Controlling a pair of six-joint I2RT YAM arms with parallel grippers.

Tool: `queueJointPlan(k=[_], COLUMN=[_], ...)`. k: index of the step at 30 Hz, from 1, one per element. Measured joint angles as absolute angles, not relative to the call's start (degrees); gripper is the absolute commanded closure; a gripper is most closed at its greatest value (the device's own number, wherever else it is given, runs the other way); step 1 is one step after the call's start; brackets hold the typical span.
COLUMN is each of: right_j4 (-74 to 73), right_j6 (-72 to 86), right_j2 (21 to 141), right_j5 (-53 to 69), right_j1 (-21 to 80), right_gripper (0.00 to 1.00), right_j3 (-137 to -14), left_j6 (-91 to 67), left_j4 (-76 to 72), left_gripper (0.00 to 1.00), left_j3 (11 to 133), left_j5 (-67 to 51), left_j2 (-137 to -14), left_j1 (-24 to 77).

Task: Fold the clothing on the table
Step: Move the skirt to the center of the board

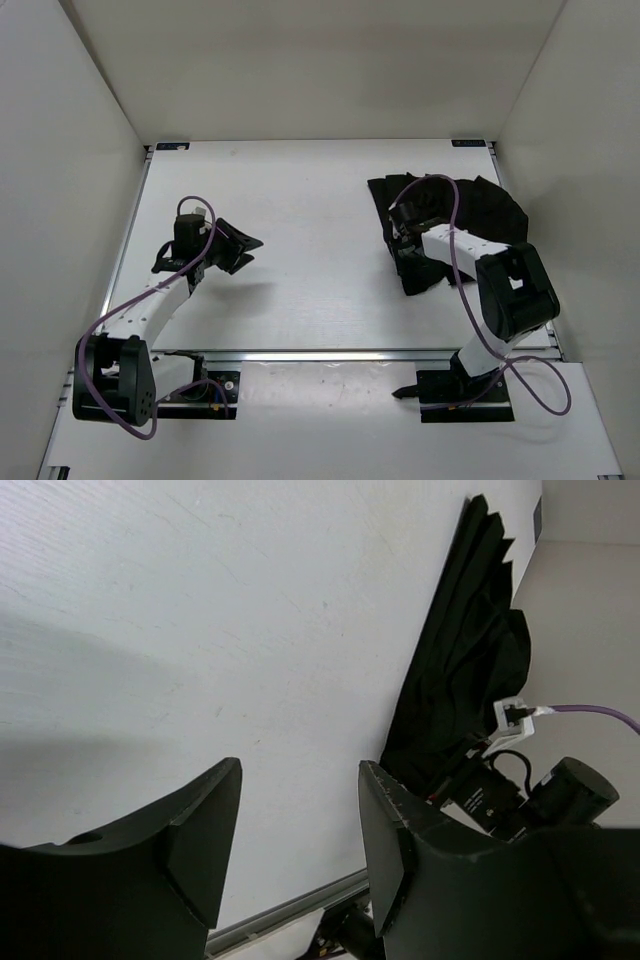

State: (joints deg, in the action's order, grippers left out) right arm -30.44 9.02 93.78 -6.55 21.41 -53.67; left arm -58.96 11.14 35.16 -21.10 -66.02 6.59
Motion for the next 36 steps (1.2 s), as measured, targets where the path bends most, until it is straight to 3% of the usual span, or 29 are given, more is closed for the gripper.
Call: queueJointPlan(k=[7, 11, 15, 19, 22, 27, 33, 36], right_j4=[-35.18, -41.65, -48.07, -47.09, -40.4, -26.37, -20.91, -22.0], right_j6=[13.1, 14.15, 15.97, 17.87, 21.17, 30.68, 34.11, 34.3], right_j2=[102.08, 111.53, 119.17, 113.49, 98.65, 73.93, 69.8, 68.99], right_j5=[-0.19, 7.73, 14.26, 18.48, 19.66, 27.05, 31.09, 33.1], right_j1=[24.14, 25.65, 27.03, 26.94, 25.74, 14.46, 9.56, 8.49], right_gripper=[1.0, 1.0, 1.0, 1.0, 1.0, 1.0, 1.0, 1.0], right_j3=[-65.19, -87.83, -123.48, -133.82, -117.32, -75.57, -43.07, -33.12], left_j6=[-58.48, -58.3, -57.87, -57.45, -57.41, -56.84, -55.64, -55.31], left_j4=[12.05, 12.99, 13.98, 14.66, 14.81, 15.27, 17.21, 17.85], left_gripper=[0.4, 0.39, 0.39, 0.39, 0.39, 0.39, 0.39, 0.38], left_j3=[35.22, 35.55, 36.86, 38.17, 38.39, 38.41, 38.48, 38.46], left_j5=[-22.15, -23.16, -23.9, -24.67, -24.97, -25.8, -25.98, -25.65], left_j2=[-64.49, -62.85, -61.69, -60.9, -60.29, -60.18, -59.51, -59.37], left_j1=[0.89, -0.86, -3.62, -5.15, -5.69, -5.76, -3.92, -0.58])
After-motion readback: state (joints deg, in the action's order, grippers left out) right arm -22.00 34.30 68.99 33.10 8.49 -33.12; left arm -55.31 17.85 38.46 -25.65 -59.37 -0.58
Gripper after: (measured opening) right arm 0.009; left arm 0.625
